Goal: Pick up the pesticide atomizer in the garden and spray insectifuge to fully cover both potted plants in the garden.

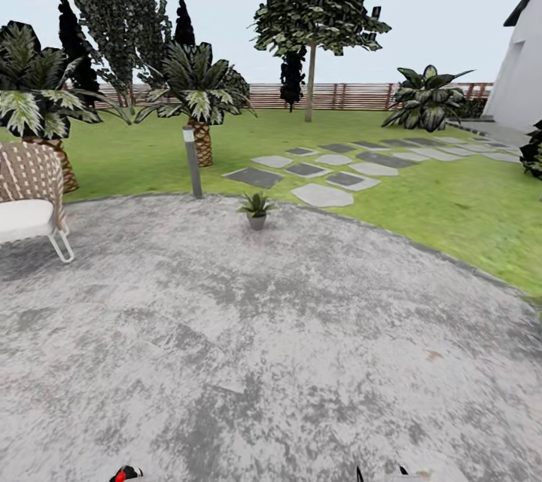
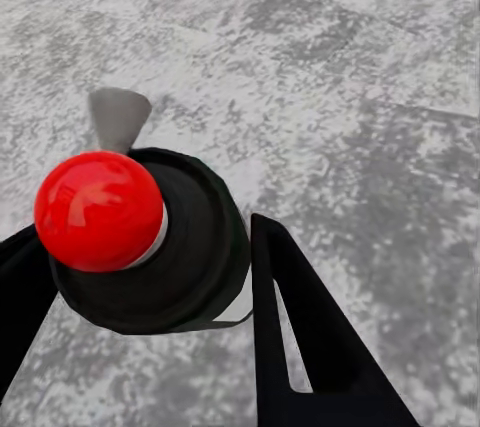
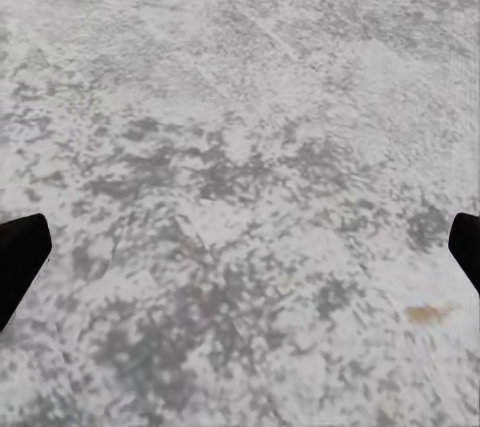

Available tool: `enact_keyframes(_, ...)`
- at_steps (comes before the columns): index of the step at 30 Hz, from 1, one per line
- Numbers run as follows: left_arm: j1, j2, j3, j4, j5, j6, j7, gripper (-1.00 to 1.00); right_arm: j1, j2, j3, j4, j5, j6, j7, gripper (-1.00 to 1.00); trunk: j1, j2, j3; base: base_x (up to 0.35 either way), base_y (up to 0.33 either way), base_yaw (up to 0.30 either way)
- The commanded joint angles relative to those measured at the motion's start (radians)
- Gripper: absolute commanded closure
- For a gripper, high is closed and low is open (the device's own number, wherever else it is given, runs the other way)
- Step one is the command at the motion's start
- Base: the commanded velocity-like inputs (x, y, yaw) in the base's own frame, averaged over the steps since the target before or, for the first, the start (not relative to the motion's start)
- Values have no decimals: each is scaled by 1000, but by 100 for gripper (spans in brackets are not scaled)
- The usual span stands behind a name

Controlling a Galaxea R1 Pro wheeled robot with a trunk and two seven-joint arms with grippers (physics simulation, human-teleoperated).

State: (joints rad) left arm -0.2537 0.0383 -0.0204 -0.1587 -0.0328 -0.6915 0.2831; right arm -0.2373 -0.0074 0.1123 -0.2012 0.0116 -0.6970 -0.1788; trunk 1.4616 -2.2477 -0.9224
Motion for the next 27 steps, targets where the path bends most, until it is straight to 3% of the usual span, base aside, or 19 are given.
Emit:
enact_keyframes(1,-1,0,-3,1,-4,-2,7,100,0,-1,8,0,1,-1,-10,-100,0,0,-1,339,0,72)
enact_keyframes(9,1,-8,-3,1,-5,-6,5,100,0,-5,6,2,-1,-11,-11,-100,0,0,-1,339,0,12)
enact_keyframes(16,1,-43,-5,1,-36,-6,-16,100,3,-4,6,27,-1,-47,-11,-100,0,0,-1,339,0,0)
enact_keyframes(20,3,-44,-2,-1,-59,-3,-18,100,4,-2,6,50,-2,-63,-10,-100,0,0,-1,339,0,0)
enact_keyframes(27,21,-32,3,-1,-57,-3,-12,100,4,8,6,55,-2,-64,-8,-100,0,0,-1,339,0,0)
